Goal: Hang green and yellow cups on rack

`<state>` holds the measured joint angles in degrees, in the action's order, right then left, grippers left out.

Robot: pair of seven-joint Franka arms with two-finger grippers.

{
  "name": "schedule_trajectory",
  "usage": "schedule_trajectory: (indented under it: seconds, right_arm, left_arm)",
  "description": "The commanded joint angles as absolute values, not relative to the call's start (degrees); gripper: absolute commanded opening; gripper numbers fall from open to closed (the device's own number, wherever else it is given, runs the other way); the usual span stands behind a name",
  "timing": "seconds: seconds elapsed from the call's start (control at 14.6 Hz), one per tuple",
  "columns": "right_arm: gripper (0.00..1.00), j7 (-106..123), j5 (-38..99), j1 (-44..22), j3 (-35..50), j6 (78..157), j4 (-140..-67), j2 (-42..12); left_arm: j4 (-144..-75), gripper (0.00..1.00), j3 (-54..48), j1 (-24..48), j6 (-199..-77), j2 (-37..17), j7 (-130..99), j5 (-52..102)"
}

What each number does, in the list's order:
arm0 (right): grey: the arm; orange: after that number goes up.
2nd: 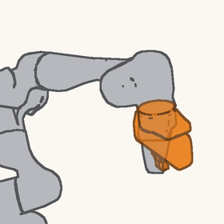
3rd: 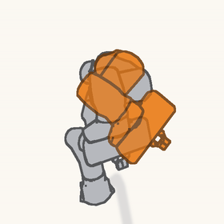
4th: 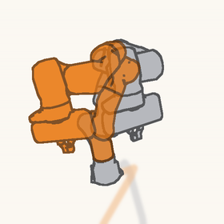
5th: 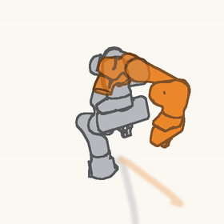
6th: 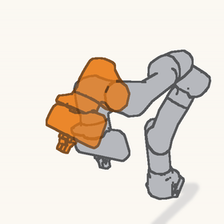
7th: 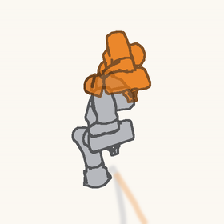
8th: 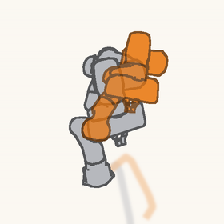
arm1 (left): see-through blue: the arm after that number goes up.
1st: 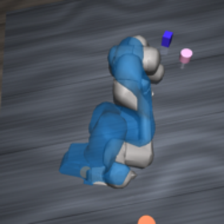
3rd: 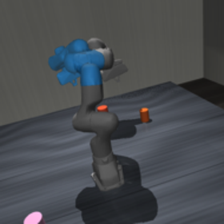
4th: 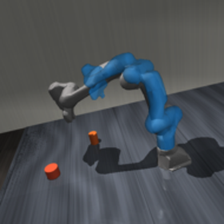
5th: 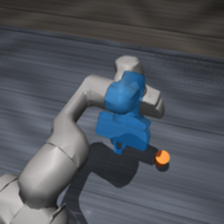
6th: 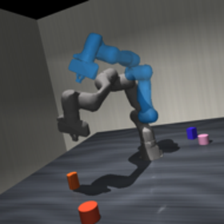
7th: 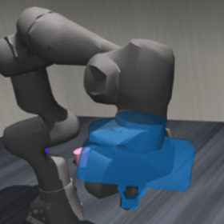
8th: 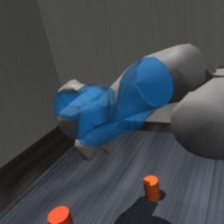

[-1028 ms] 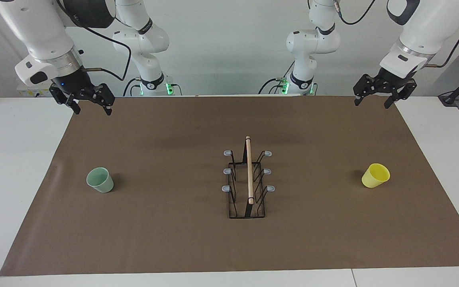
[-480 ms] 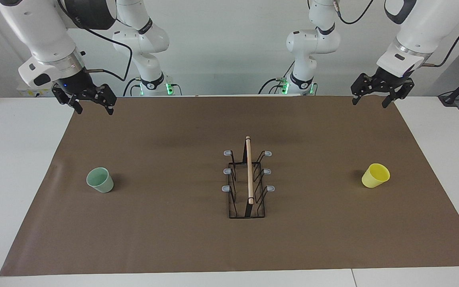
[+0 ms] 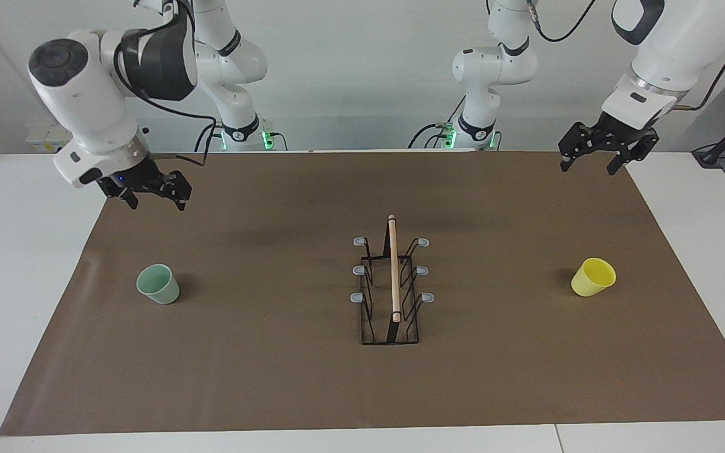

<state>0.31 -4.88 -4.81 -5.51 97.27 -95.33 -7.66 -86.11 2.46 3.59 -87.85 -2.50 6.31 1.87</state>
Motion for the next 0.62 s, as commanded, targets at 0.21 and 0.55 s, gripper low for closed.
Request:
schedule_trajectory:
  seconds: [0.21,0.55]
  right_arm:
    - [1.0,4.38,-17.55,-11.94,-5.27,104.67,-94.31,-17.39]
    - [1.0,25.44,-30.29,-13.71,-4.75,107.66,-98.07,-18.81]
  left_arm:
    - [-63.74,1.0,10.01,5.54,-84.02,-22.12,5.54,3.16]
    - [-59.41,1.0,20.1,6.15,-88.33,-29.95,-1.48,14.22]
